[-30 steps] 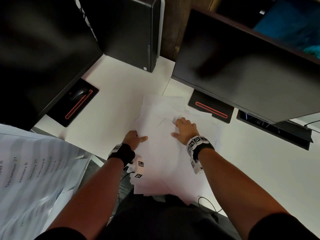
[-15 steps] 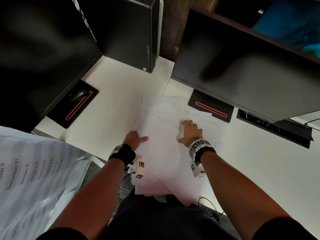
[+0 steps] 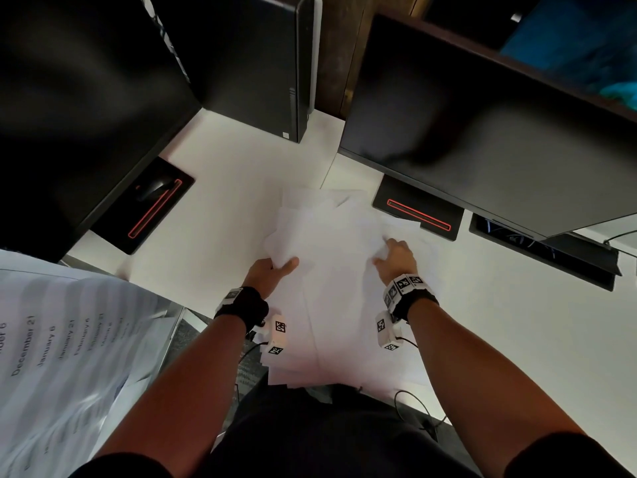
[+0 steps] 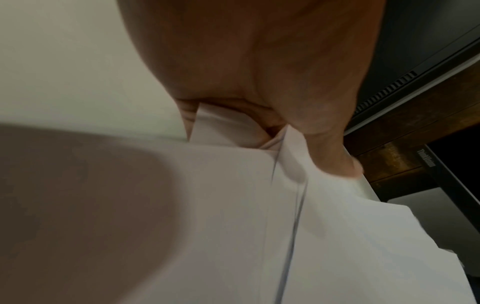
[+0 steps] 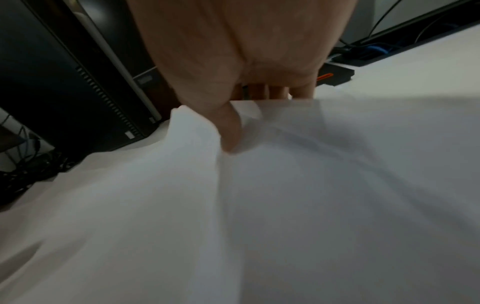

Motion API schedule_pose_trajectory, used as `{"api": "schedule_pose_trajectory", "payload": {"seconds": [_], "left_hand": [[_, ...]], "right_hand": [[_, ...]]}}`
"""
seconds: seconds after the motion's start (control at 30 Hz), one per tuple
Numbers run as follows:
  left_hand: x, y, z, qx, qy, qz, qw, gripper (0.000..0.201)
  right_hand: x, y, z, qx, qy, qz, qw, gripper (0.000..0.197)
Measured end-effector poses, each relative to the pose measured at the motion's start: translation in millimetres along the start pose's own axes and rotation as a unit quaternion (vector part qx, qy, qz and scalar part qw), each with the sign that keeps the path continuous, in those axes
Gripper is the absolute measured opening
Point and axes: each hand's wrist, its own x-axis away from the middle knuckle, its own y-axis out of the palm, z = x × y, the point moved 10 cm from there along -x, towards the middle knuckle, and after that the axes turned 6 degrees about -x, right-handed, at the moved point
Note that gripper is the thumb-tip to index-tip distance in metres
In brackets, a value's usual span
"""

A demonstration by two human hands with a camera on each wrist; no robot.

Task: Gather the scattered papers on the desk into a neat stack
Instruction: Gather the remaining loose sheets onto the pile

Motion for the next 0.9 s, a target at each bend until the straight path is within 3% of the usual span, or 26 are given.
{"api": "schedule_pose_trajectory", "payload": {"seconds": [0.07, 0.2, 0.33, 0.43, 0.5, 0.57, 0.63, 0.7, 0.83, 0.9], "left_hand": [[-0.5, 1.1, 0.7, 0.002, 0.007, -0.005, 1.0, 0.033], [0.8, 1.1, -0.5, -0.017, -0.018, -0.012, 1.0, 0.038], [-3.4, 1.6, -3.4, -0.027, -0.02, -0.007, 0.999, 0.056], [-1.9, 3.3, 1.7, -0.021, -0.003, -0.009, 1.0, 0.035], [-3.8, 4.6, -0.2, -0.023, 0.001, -0.02, 1.0, 0.025], [-7.4, 4.6, -3.6, -0.021, -0.001, -0.022, 1.0, 0.039], [-8.2, 4.9, -5.2, -0.015, -0.01, -0.026, 1.0, 0.047], [-7.7, 6.5, -2.6, 0.0, -0.012, -0.033, 0.999, 0.044], [-6.4, 9.6, 2.3, 0.041, -0.017, -0.044, 0.998, 0.036], [-6.5, 10.2, 4.4, 0.055, -0.015, -0.049, 0.997, 0.039]], "right_hand": [[3.5, 5.8, -1.4, 0.03, 0.011, -0.017, 0.999, 0.071], [14.8, 30.8, 3.9, -0.016, 0.089, -0.06, 0.994, 0.079], [22.3, 31.6, 14.4, -0.072, 0.125, -0.042, 0.989, 0.055], [32.5, 24.5, 46.4, -0.136, 0.208, 0.003, 0.969, 0.035], [46.2, 22.0, 63.8, -0.101, 0.27, 0.032, 0.957, 0.046], [57.0, 15.7, 71.6, -0.065, 0.301, 0.077, 0.948, 0.068], [57.2, 17.6, 73.0, -0.089, 0.29, 0.09, 0.949, 0.083], [50.3, 30.9, 71.6, -0.121, 0.256, 0.05, 0.958, 0.091], [41.1, 42.3, 38.8, -0.102, 0.092, -0.001, 0.991, 0.081], [44.3, 29.7, 42.0, -0.089, 0.091, 0.047, 0.991, 0.076]]}}
